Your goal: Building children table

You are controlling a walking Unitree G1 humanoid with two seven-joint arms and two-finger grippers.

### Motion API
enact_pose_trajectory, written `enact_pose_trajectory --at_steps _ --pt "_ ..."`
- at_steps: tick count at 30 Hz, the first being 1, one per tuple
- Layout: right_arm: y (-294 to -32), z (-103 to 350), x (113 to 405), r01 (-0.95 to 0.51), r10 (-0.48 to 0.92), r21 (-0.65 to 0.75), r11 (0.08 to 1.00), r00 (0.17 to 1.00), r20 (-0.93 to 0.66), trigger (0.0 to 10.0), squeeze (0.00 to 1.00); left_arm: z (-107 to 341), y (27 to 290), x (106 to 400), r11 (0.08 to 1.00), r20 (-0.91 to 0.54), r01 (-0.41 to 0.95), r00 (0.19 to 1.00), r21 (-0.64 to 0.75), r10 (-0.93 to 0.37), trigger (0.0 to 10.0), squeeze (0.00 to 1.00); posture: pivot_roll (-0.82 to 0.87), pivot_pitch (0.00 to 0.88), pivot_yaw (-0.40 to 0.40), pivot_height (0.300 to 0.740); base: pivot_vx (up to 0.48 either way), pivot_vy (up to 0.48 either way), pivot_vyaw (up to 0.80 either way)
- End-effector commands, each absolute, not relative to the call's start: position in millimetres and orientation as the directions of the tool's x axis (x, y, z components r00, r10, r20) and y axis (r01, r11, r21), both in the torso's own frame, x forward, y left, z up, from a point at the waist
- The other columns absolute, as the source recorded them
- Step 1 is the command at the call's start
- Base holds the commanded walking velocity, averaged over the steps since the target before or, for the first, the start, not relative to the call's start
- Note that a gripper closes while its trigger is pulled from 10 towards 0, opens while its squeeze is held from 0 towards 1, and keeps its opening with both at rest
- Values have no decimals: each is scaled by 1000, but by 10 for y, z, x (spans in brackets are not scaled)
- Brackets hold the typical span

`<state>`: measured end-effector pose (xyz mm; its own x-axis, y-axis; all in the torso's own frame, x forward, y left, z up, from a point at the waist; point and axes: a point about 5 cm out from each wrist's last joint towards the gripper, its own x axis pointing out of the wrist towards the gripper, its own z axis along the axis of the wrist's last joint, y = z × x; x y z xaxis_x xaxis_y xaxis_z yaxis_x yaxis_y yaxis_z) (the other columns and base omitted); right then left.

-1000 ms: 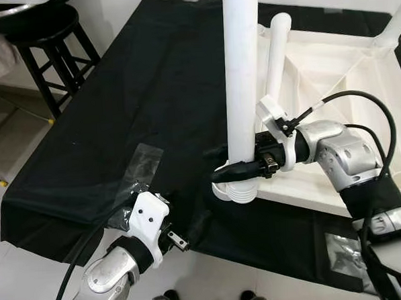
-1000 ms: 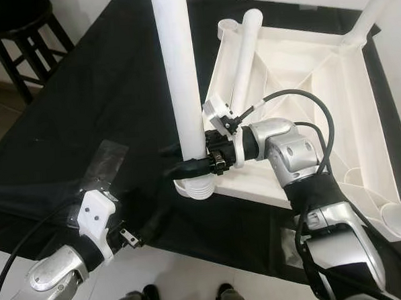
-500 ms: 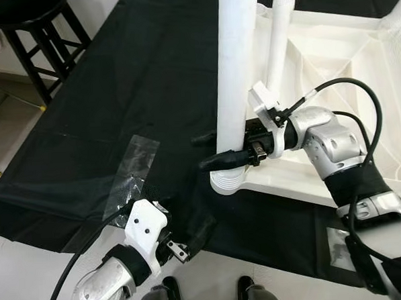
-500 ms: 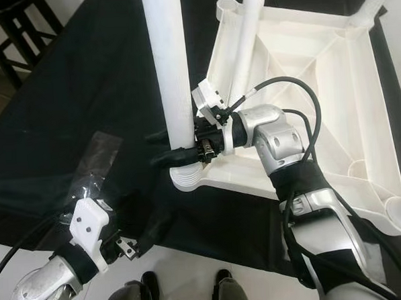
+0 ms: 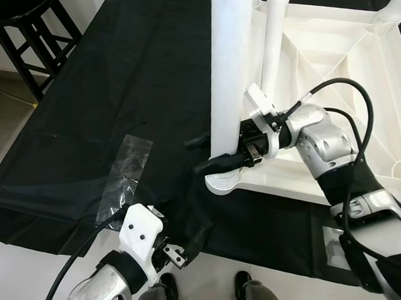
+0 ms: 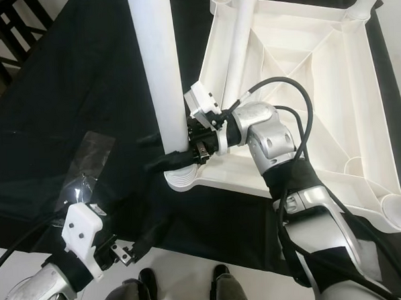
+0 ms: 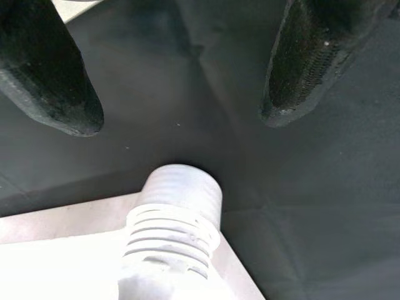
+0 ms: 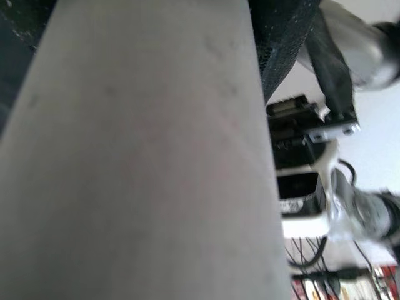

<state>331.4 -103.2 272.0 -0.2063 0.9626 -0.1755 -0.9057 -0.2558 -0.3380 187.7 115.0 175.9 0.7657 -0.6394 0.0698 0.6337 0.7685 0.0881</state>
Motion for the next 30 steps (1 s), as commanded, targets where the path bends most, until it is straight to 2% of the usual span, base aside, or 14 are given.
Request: enact_pose_trajectory --at_steps 1,9,12,16,19,21,22,23,24,25,27,28,29,30 --pt "-986 2319 3291 -930 940 -228 -287 -228 -254 10000 0 1740 1161 1829 763 44 642 762 77 -646 10000 0 127 466 2 740 0 0 0" --pt "-1023 2304 3235 -910 930 -273 -312 -233 -284 10000 0 1748 1164 1804 761 38 645 761 68 -648 10000 0 124 471 0 740 0 0 0" --pt "-1046 2284 3289 -933 948 -255 -254 -187 -259 10000 0 1749 1165 1805 761 35 645 761 63 -648 10000 0 122 471 3 740 0 0 0" --pt "-1041 2283 3294 -937 952 -251 -242 -179 -250 10000 0 1749 1165 1805 761 35 645 761 62 -648 10000 0 122 471 3 740 0 0 0" --pt "-1032 2170 3286 -972 969 -223 -78 -21 -247 10000 0 1737 1156 1820 762 34 646 761 56 -648 10000 0 97 458 -24 740 0 0 0" --pt "-1032 2170 3286 -972 969 -223 -78 -21 -247 10000 0 1737 1156 1820 762 34 646 761 56 -648 10000 0 97 458 -24 740 0 0 0" --pt "-1024 2107 3277 -981 966 -194 23 72 -249 10000 0 1734 1154 1824 762 35 645 762 54 -647 10000 0 94 456 -27 740 0 0 0" --pt "-1024 2107 3277 -981 966 -194 23 72 -249 10000 0 1734 1154 1824 762 35 645 762 54 -647 10000 0 94 456 -27 740 0 0 0" --pt "-1008 2029 3218 -977 955 -177 120 163 -248 10000 0 1729 1152 1830 764 37 643 763 51 -645 10000 0 75 451 -42 740 0 0 0" --pt "-1008 2029 3218 -977 955 -177 120 163 -248 10000 0 1729 1152 1830 764 37 643 763 51 -645 10000 0 75 451 -42 740 0 0 0" --pt "-959 1768 2986 -886 843 -108 450 462 -276 10000 0 1724 1151 1861 769 43 637 768 48 -639 10000 0 54 444 -49 740 0 0 0" --pt "-959 1768 2986 -886 843 -108 450 462 -276 10000 0 1724 1151 1861 769 43 637 768 48 -639 10000 0 54 444 -49 740 0 0 0" --pt "-975 1689 2885 -813 763 -98 574 574 -296 10000 0 1722 1151 1874 771 45 635 769 48 -637 10000 0 54 444 -49 740 0 0 0" --pt "-975 1689 2885 -813 763 -98 574 574 -296 10000 0 1722 1151 1874 771 45 635 769 48 -637 10000 0 54 444 -49 740 0 0 0"
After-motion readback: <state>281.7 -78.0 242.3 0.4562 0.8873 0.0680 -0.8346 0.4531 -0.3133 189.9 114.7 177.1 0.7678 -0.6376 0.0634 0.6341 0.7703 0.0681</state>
